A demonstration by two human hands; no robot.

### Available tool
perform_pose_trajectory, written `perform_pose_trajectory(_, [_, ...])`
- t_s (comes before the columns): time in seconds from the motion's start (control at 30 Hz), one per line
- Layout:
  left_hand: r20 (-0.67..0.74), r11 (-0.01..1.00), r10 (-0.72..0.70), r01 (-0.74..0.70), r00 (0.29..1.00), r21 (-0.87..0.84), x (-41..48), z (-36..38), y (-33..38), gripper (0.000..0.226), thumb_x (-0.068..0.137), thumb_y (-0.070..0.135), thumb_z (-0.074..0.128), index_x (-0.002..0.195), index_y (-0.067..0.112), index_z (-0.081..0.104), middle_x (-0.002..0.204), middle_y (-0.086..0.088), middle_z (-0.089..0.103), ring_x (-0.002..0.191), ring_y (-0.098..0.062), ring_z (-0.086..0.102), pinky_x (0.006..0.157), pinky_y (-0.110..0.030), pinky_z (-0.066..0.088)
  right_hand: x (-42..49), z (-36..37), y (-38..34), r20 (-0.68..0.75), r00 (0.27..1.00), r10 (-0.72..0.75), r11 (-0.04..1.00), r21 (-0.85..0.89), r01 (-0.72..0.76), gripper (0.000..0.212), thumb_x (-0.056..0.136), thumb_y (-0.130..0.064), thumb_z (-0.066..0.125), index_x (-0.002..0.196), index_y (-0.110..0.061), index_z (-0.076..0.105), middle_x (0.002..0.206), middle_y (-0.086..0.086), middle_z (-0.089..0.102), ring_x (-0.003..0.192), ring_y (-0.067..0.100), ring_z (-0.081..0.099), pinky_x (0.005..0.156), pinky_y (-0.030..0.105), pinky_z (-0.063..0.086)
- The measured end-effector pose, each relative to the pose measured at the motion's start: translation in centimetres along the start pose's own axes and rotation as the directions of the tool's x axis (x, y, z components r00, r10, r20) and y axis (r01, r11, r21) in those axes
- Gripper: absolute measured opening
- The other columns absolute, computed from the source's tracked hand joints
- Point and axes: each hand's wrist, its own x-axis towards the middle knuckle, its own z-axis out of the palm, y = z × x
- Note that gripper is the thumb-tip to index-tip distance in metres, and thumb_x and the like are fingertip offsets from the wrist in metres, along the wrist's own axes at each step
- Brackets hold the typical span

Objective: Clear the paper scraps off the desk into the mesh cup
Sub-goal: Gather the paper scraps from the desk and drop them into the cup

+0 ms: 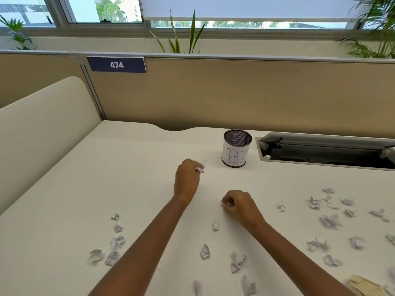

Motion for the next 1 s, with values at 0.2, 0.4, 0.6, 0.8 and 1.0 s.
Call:
perform_pose_trajectory(0.2, [0.006, 0.993, 0.115, -0.115, 0.993, -0.003, 4.6, 2.2, 6.1, 0.019, 0.089, -0.005, 0.052, 0.091, -0.007, 0.071, 0.105, -0.019, 0.07, 0.097, -0.028, 0.065, 0.078, -0.022, 0.046, -1.1, 0.1, 1.9, -0.126, 0.992, 0.013, 0.989, 0.145, 0.006, 0.009, 0.086, -0.009, 0.06, 0.092, -0.008, 0.065, 0.095, 0.01, 0.066, 0.088, 0.021, 0.06, 0.082, 0.03, 0.05])
perform_pose_trajectory(0.4, [0.108, 0.993, 0.108, -0.113, 0.988, 0.044, 7.8, 4.7, 8.9, 0.029, 0.085, -0.012, 0.044, 0.094, -0.006, 0.071, 0.11, -0.017, 0.071, 0.101, -0.031, 0.063, 0.084, -0.033, 0.05, -2.1, 0.8, 2.5, -0.273, 0.962, -0.011, 0.969, 0.235, 0.077, 0.006, 0.085, -0.008, 0.061, 0.089, -0.006, 0.065, 0.091, 0.011, 0.067, 0.084, 0.023, 0.063, 0.08, 0.038, 0.054])
perform_pose_trajectory(0.6, [0.198, 0.995, 0.032, -0.05, 0.98, 0.089, 9.9, 6.7, 8.8, 0.023, 0.086, -0.007, 0.051, 0.098, -0.006, 0.07, 0.106, -0.024, 0.07, 0.095, -0.034, 0.062, 0.08, -0.035, 0.05, -1.8, 1.3, 2.9, -0.278, 0.96, -0.027, 0.975, 0.204, 0.086, 0.01, 0.087, -0.009, 0.058, 0.093, -0.008, 0.065, 0.095, 0.007, 0.066, 0.09, 0.019, 0.06, 0.082, 0.035, 0.054])
perform_pose_trajectory(0.8, [0.268, 0.999, 0.007, -0.019, 0.963, 0.04, 10.5, 7.5, 8.9, 0.037, 0.083, -0.002, 0.064, 0.12, 0.004, 0.06, 0.129, -0.017, 0.056, 0.117, -0.028, 0.055, 0.092, -0.03, 0.045, -1.7, 1.4, 3.2, -0.277, 0.96, -0.036, 0.976, 0.199, 0.094, 0.012, 0.089, -0.01, 0.056, 0.096, -0.009, 0.065, 0.098, 0.006, 0.065, 0.093, 0.018, 0.06, 0.083, 0.031, 0.053])
perform_pose_trajectory(1.0, [0.149, 0.994, 0.091, -0.081, 0.985, -0.071, 8.8, 6.8, 7.8, 0.04, 0.091, -0.005, 0.049, 0.129, 0.007, 0.052, 0.134, -0.013, 0.049, 0.127, -0.023, 0.045, 0.099, -0.02, 0.033, -1.4, 1.3, 3.4, -0.287, 0.958, 0.012, 0.962, 0.266, 0.068, 0.01, 0.087, -0.006, 0.058, 0.093, -0.007, 0.066, 0.095, 0.008, 0.066, 0.086, 0.014, 0.06, 0.077, 0.008, 0.047])
